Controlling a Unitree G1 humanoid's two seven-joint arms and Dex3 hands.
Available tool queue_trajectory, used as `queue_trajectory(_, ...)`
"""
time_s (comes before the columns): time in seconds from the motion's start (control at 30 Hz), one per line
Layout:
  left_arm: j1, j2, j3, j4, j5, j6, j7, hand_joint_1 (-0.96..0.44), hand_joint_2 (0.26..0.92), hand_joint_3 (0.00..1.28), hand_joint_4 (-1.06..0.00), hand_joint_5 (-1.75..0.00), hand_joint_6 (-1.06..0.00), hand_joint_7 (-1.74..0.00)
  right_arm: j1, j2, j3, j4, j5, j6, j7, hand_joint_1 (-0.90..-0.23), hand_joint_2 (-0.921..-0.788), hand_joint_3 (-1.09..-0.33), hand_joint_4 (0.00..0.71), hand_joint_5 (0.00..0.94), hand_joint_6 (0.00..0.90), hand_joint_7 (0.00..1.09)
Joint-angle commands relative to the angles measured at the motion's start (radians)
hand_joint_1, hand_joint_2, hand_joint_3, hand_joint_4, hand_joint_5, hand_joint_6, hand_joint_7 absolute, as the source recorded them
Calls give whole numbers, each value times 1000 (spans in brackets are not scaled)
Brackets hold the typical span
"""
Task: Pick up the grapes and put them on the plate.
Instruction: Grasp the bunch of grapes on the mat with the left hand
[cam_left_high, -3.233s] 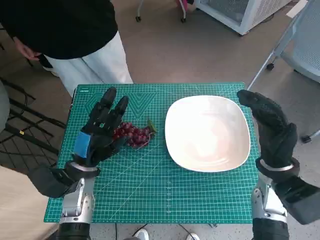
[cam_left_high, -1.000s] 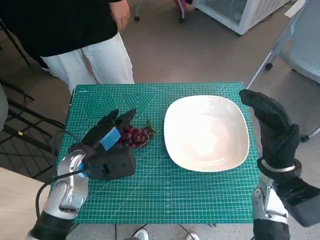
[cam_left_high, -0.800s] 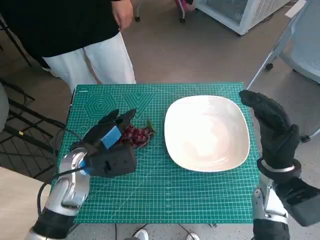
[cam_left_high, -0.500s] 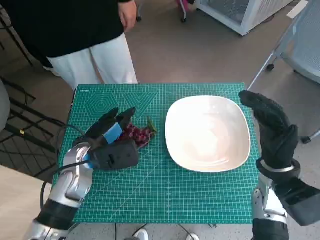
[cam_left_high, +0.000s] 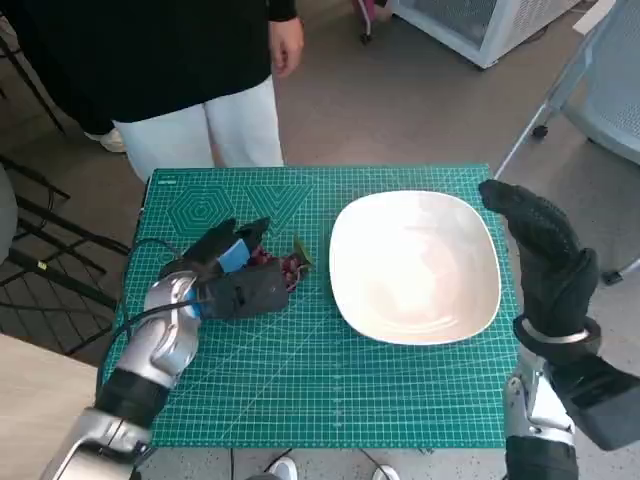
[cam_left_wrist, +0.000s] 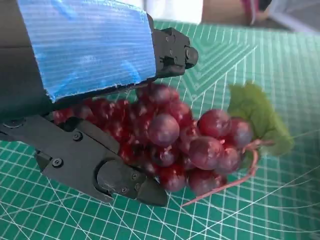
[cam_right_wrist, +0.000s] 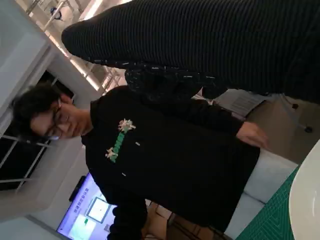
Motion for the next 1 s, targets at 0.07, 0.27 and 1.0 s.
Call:
queue_trajectory(0.07,-42,-15,-20,85,-13,-25,14,-436,750,3,-2,-1,-171,-7,23,-4,0,-5,3,18,5,-598,-921,-721,186,2,-1,402)
queue_trajectory(0.27,-65,-21,-36,150,-20,-55,15,-440,751,2,-6,-2,-182,-9,26,-2,-1,-10,-1,23,0,-603,-921,-718,186,2,-1,402)
queue_trajectory(1.0,-149,-47,-81,371,-39,-108,21,-458,755,2,-38,-7,-206,-9,27,-4,-4,-32,-3,52,-4,-596,-921,-720,188,2,-1,400)
